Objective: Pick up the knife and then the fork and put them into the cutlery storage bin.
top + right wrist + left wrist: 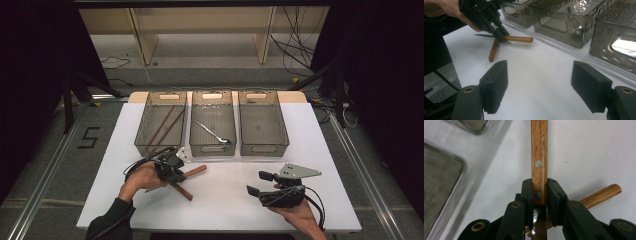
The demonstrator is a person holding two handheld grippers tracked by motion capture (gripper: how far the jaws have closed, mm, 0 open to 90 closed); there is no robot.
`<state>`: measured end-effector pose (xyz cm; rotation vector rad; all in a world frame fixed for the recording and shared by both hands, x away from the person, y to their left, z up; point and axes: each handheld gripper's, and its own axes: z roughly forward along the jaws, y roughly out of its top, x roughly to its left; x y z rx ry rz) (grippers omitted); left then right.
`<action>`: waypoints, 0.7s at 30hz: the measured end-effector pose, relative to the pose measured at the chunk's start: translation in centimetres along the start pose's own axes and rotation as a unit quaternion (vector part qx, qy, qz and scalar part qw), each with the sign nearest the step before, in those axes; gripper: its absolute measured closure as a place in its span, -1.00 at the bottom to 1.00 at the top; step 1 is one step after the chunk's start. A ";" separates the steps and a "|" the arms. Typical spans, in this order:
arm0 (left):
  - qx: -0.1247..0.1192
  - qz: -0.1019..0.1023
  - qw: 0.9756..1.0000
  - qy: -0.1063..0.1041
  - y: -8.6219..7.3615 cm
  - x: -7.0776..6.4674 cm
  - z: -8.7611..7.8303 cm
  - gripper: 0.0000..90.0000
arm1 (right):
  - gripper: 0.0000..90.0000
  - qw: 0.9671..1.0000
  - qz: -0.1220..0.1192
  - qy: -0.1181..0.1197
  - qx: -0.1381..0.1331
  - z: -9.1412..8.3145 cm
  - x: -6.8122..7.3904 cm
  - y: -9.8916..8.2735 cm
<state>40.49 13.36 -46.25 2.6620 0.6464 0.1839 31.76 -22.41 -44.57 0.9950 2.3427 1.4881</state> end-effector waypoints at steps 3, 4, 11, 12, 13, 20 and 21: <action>-0.013 -0.007 1.000 -0.009 0.1 -0.1 -0.5 0.71 | -0.32 1.000 -0.002 0.003 -0.002 0.1 0.2 0.1; -0.014 -0.004 1.000 -0.009 0.2 -0.1 -0.7 0.71 | -0.33 1.000 -0.002 0.004 -0.003 0.1 0.2 0.1; -0.031 -0.008 0.999 -0.037 1.3 -1.3 -1.9 0.71 | -0.33 0.999 -0.032 0.006 -0.015 0.6 1.5 0.5; -0.029 -0.005 0.999 -0.043 1.4 -1.6 -2.0 0.71 | -0.33 0.999 -0.039 0.006 -0.016 0.7 1.8 0.6; -0.031 -0.004 0.999 -0.043 1.6 -1.8 -2.1 0.71 | -0.34 0.999 -0.047 0.006 -0.018 0.7 2.1 0.7; -0.034 0.006 0.998 -0.062 2.4 -2.8 -2.4 0.71 | -0.34 0.994 -0.111 0.000 -0.020 1.8 4.2 1.2; -0.035 0.007 0.997 -0.064 2.4 -2.9 -2.3 0.71 | -0.34 0.992 -0.121 -0.003 -0.019 2.0 4.5 1.2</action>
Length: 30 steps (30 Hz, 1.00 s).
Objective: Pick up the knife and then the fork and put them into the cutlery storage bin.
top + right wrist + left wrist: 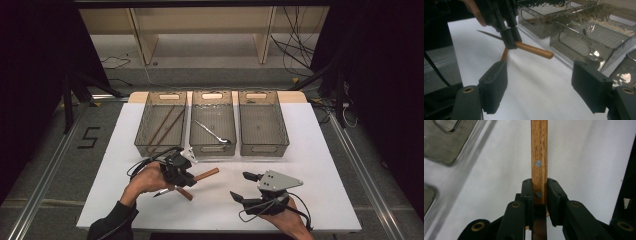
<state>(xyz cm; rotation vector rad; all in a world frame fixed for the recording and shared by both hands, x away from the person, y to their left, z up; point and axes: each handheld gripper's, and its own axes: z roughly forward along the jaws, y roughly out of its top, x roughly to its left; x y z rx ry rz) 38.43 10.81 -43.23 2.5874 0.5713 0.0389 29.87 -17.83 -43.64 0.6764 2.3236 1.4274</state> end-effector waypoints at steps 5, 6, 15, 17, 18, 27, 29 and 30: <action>0.001 0.007 1.000 -0.008 0.4 -0.7 0.4 0.71 | -0.32 0.998 -0.058 -0.020 0.009 1.0 1.4 0.3; -0.001 0.008 1.000 -0.008 0.6 -0.9 0.5 0.71 | -0.31 0.997 -0.070 -0.022 0.012 1.2 1.6 0.4; 0.010 0.033 0.999 -0.016 1.5 -2.4 0.8 0.71 | -0.26 0.984 -0.169 -0.049 0.036 2.9 3.5 0.6; 0.014 0.038 0.999 -0.016 1.7 -2.7 0.8 0.71 | -0.24 0.980 -0.189 -0.051 0.040 3.3 3.9 0.5; 0.014 0.042 0.999 -0.017 1.8 -2.8 0.8 0.71 | -0.23 0.977 -0.200 -0.055 0.043 3.4 4.1 0.5; 0.020 0.049 0.998 -0.025 2.1 -3.6 0.8 0.71 | -0.07 0.948 -0.296 -0.091 0.069 4.9 5.6 -0.2; 0.021 0.051 0.998 -0.027 2.2 -3.7 0.7 0.71 | -0.02 0.939 -0.319 -0.100 0.077 5.3 6.0 -0.4; 0.020 0.051 0.998 -0.029 2.2 -3.9 0.7 0.71 | 0.00 0.933 -0.333 -0.108 0.080 5.5 6.2 -0.5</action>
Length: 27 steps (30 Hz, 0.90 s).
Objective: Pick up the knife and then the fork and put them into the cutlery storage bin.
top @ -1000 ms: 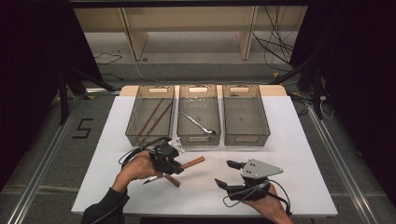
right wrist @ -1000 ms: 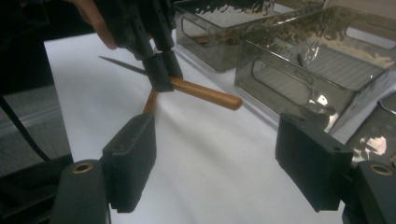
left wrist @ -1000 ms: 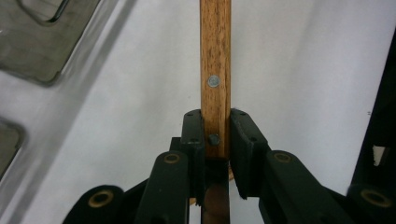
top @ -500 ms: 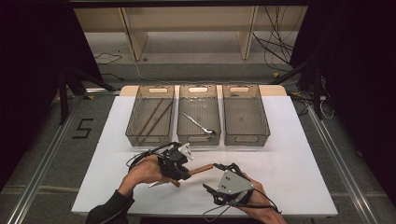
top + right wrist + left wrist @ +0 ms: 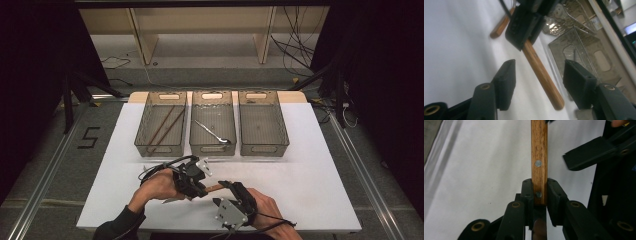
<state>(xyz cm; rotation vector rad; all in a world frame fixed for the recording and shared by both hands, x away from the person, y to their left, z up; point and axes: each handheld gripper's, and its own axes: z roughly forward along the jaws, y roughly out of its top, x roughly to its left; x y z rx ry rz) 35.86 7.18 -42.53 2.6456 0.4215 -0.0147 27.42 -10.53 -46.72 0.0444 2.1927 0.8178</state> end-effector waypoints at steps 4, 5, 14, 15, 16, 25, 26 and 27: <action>0.002 0.001 1.000 -0.002 0.1 -0.3 -0.1 0.71 | 0.09 0.998 -0.052 -0.010 0.015 0.5 0.8 0.3; 0.001 0.004 1.000 -0.004 0.1 -0.3 -0.1 0.71 | 0.11 0.998 -0.062 -0.016 0.020 0.6 1.0 0.3; 0.007 0.006 1.000 -0.008 0.2 -0.6 -0.1 0.71 | 0.36 0.991 -0.117 -0.051 0.031 1.3 2.0 0.3; 0.008 0.006 1.000 -0.008 0.2 -0.7 -0.1 0.71 | 0.38 0.991 -0.123 -0.051 0.032 1.3 2.0 0.3; 0.009 0.006 1.000 -0.009 0.2 -0.7 -0.1 0.71 | 0.41 0.990 -0.124 -0.056 0.034 1.3 2.1 0.3; 0.013 0.005 1.000 -0.016 0.3 -0.8 0.0 0.71 | 0.65 0.981 -0.177 -0.069 0.033 1.4 2.7 0.5; 0.013 0.005 1.000 -0.017 0.3 -0.8 0.1 0.71 | 0.68 0.980 -0.181 -0.071 0.033 1.4 2.7 0.5; 0.012 0.005 1.000 -0.018 0.3 -0.8 0.0 0.70 | 0.70 0.980 -0.182 -0.070 0.033 1.3 2.7 0.5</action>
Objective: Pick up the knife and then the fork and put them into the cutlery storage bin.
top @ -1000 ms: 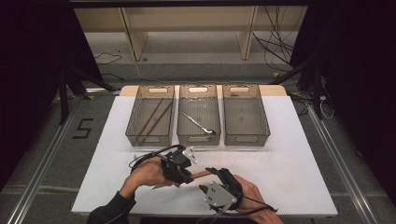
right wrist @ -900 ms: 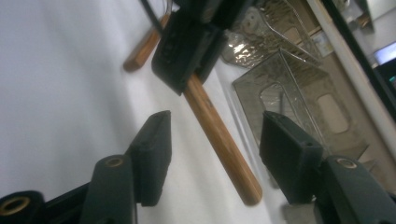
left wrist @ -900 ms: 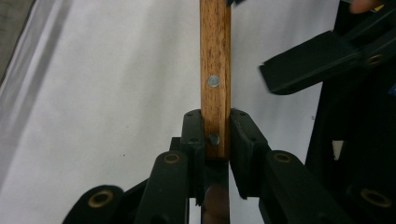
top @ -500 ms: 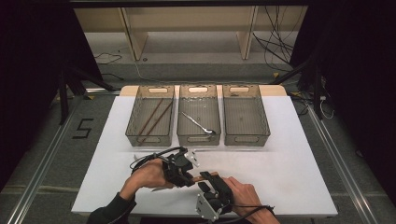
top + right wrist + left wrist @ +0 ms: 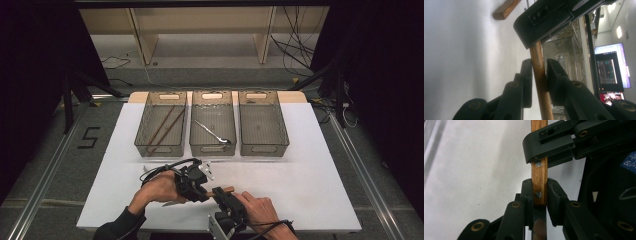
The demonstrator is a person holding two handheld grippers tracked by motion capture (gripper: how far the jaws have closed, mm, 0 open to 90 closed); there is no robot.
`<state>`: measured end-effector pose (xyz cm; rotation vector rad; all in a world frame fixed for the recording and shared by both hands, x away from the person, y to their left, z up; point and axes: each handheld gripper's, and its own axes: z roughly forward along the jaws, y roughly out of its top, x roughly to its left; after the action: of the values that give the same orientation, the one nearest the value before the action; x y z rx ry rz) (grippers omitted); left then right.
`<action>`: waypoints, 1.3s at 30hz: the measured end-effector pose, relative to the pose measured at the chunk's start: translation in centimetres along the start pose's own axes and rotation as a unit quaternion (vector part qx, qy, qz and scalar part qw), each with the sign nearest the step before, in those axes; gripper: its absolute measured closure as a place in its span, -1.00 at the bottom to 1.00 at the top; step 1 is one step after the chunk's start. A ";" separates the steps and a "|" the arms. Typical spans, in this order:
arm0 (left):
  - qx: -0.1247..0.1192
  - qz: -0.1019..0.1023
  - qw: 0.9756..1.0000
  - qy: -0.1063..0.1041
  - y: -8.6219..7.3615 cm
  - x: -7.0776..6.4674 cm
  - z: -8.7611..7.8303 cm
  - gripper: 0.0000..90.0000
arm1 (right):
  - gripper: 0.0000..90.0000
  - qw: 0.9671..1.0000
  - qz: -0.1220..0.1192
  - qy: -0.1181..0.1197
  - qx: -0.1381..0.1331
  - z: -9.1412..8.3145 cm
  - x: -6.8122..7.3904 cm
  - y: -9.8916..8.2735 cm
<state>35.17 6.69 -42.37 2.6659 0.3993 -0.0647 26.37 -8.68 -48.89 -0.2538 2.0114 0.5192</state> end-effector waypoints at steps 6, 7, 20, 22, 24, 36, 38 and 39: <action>0.003 0.003 1.000 -0.002 0.0 0.0 -0.2 0.68 | 0.80 1.000 -0.019 0.000 0.000 -0.1 0.3 0.1; 0.001 0.001 1.000 -0.004 0.0 0.0 -0.2 0.68 | 0.81 1.000 -0.020 0.001 -0.001 -0.1 0.3 0.1; -0.082 -0.051 0.995 0.030 -0.6 1.1 -3.1 -0.19 | 0.81 1.000 0.008 0.006 0.019 -0.4 -0.6 -1.0; -0.103 -0.062 0.992 0.036 -0.8 1.4 -3.6 -0.25 | 0.81 1.000 0.007 0.008 0.026 -0.5 -0.9 -1.4; -0.124 -0.071 0.989 0.046 -1.1 1.8 -4.2 -0.29 | 0.81 0.999 0.011 0.008 0.032 -0.5 -1.1 -1.8; -0.236 -0.125 0.957 0.110 -3.3 2.7 -7.5 -0.48 | 0.81 0.994 0.063 0.009 0.089 -0.5 -3.5 -5.8; -0.242 -0.128 0.955 0.116 -3.8 2.8 -7.7 -0.48 | 0.81 0.992 0.082 0.005 0.095 -0.7 -4.1 -6.4; -0.246 -0.130 0.953 0.118 -4.1 2.8 -7.7 -0.48 | 0.81 0.991 0.097 0.010 0.095 -0.8 -4.6 -6.8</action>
<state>36.57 14.27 -37.43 2.1195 0.7374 0.2458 30.59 -15.23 -46.24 0.0537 2.1000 0.4429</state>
